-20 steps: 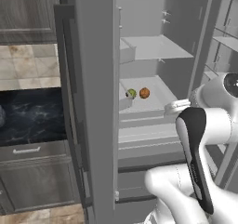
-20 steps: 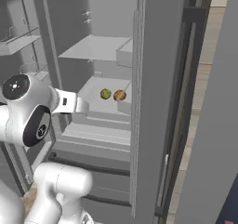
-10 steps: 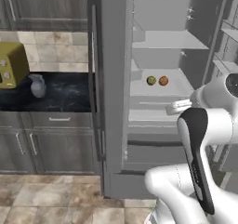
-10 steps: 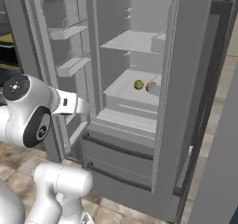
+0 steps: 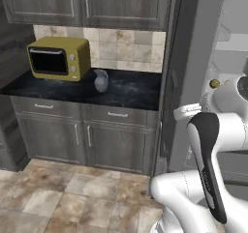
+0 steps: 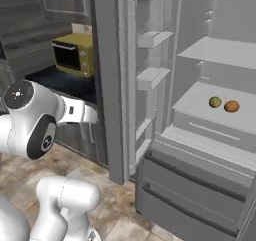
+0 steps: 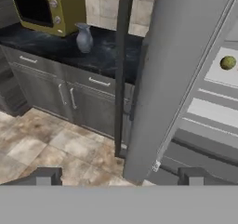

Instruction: Move the chicken breast and apple from the top shelf to the second highest shelf to make space. Then, place the pitcher from the counter on the cleared top shelf.

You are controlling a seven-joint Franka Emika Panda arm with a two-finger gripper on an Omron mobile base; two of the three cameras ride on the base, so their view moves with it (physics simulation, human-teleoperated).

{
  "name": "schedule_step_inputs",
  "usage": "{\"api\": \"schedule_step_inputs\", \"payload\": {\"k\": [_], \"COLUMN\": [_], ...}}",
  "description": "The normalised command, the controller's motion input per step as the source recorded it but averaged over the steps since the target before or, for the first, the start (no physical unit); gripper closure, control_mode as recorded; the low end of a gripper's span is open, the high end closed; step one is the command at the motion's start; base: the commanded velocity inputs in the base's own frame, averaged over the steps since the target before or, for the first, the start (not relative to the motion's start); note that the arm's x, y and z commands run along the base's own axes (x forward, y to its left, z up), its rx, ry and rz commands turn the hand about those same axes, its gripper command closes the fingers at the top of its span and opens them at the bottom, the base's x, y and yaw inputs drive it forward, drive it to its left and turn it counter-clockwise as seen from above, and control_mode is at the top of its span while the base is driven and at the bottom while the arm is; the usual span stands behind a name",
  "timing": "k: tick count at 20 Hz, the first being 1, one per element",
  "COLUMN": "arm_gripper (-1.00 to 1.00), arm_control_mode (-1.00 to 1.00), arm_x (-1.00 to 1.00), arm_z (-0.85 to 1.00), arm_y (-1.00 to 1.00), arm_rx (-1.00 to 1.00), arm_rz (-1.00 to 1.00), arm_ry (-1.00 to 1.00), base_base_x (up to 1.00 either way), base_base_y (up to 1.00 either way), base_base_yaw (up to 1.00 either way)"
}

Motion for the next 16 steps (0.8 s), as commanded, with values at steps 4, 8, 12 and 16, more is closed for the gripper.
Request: {"api": "schedule_step_inputs", "payload": {"k": [4,8,12,16], "arm_gripper": [-1.00,-1.00,-1.00,-1.00], "arm_control_mode": [1.00,1.00,1.00,1.00], "arm_x": [0.00,0.00,0.00,0.00], "arm_z": [0.00,0.00,0.00,0.00], "arm_y": [0.00,0.00,0.00,0.00], "arm_rx": [0.00,0.00,0.00,0.00], "arm_rz": [0.00,0.00,0.00,0.00], "arm_ry": [0.00,0.00,0.00,0.00], "base_base_x": [0.17,0.40,0.61,0.71], "base_base_y": [1.00,1.00,0.82,0.49], "base_base_yaw": [0.23,0.12,0.02,-0.01]}}
